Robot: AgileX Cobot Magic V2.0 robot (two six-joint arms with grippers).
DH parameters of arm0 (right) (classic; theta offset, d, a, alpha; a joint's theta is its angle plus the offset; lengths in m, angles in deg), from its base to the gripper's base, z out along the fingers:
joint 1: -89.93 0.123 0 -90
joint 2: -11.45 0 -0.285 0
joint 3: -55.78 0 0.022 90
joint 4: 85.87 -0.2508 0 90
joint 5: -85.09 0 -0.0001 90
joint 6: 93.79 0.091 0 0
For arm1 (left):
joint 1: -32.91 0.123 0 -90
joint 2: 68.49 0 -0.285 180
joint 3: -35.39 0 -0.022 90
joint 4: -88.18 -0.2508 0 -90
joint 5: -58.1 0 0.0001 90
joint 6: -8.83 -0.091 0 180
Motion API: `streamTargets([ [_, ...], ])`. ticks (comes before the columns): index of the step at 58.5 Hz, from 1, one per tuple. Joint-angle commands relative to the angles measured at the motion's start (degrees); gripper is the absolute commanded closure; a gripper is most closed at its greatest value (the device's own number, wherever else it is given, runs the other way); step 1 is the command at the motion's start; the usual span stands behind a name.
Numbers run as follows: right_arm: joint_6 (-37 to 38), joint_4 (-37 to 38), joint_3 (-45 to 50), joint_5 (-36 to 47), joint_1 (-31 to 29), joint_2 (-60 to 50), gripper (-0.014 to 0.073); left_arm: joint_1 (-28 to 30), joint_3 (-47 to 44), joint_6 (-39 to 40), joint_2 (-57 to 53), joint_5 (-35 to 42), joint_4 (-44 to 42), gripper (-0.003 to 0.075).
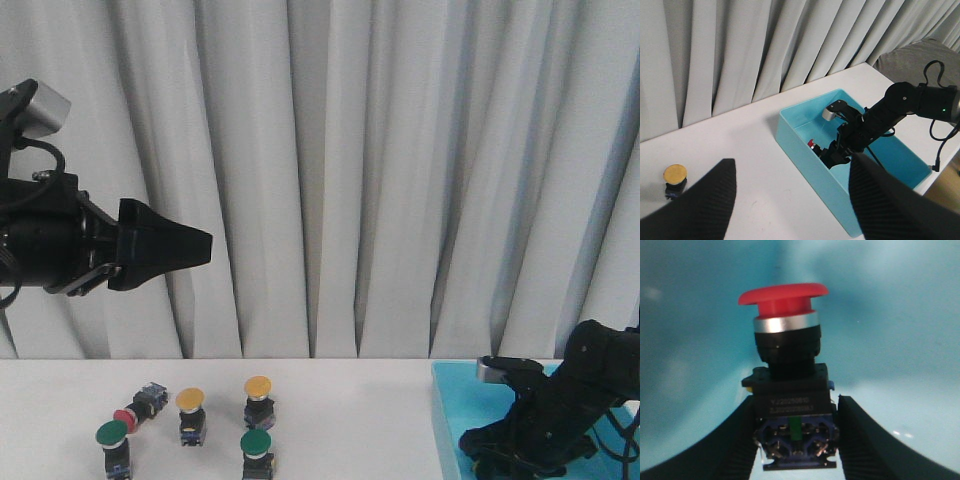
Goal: Pick red and yellow buttons and place in box
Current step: 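Carry the red button with the right gripper and lower into the blue box, then open the right gripper and raise it out of the box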
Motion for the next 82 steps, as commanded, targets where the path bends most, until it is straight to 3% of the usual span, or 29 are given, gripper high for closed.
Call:
streamTargets([
  [1,4.37,5.14,-1.83,1.31,0.02,-3.32,0.0594,-0.06,1.55,0.11,-1.84,2.05,2.48,0.026],
  [20,4.73,7.78,-1.83,-0.15,0.02,-3.27,0.052,-0.06,1.55,0.11,-1.84,2.05,2.48,0.026],
  [54,5.29,8.26,-1.83,-1.07,0.02,-3.27,0.0128,-0.06,1.55,0.18,-1.84,2.05,2.48,0.026],
  [67,5.45,8.5,-2.0,-2.05,-0.16,-5.69,0.0113,-0.06,1.55,0.29,-1.84,2.06,2.53,0.026],
  [82,5.45,9.77,-2.0,-0.38,-1.31,-16.48,0.0127,-0.06,1.55,0.29,-1.84,2.06,2.53,0.026],
])
